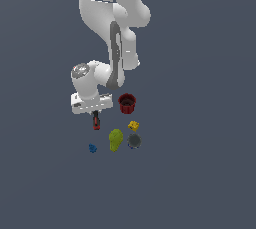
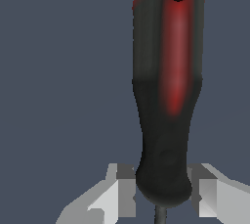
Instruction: Pick up a designated object from a clutter of objects.
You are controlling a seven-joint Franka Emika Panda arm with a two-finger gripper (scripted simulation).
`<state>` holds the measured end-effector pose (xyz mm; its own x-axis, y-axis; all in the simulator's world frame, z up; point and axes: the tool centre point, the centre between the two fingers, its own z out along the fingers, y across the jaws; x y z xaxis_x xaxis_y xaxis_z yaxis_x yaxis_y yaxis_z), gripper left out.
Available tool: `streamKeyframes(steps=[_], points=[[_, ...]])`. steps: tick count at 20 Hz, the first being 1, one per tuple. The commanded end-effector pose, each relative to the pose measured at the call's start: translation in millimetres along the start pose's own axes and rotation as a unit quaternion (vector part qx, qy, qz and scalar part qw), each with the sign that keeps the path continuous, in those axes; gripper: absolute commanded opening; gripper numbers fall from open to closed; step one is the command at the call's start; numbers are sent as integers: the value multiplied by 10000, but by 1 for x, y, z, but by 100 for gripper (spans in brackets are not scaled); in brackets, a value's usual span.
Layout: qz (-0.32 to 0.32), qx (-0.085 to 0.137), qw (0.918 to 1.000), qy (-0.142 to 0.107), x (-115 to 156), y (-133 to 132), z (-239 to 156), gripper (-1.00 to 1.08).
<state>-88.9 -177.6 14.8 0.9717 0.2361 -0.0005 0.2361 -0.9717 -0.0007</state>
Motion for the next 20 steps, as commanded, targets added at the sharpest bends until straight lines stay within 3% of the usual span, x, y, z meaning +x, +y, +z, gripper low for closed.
streamKeyframes(steps=[1, 12, 20], points=[[-1, -2, 10000, 3, 0, 0, 0, -100], [1, -2, 10000, 3, 0, -3, -3, -100], [2, 0, 10000, 4, 3, -25, -26, -100]])
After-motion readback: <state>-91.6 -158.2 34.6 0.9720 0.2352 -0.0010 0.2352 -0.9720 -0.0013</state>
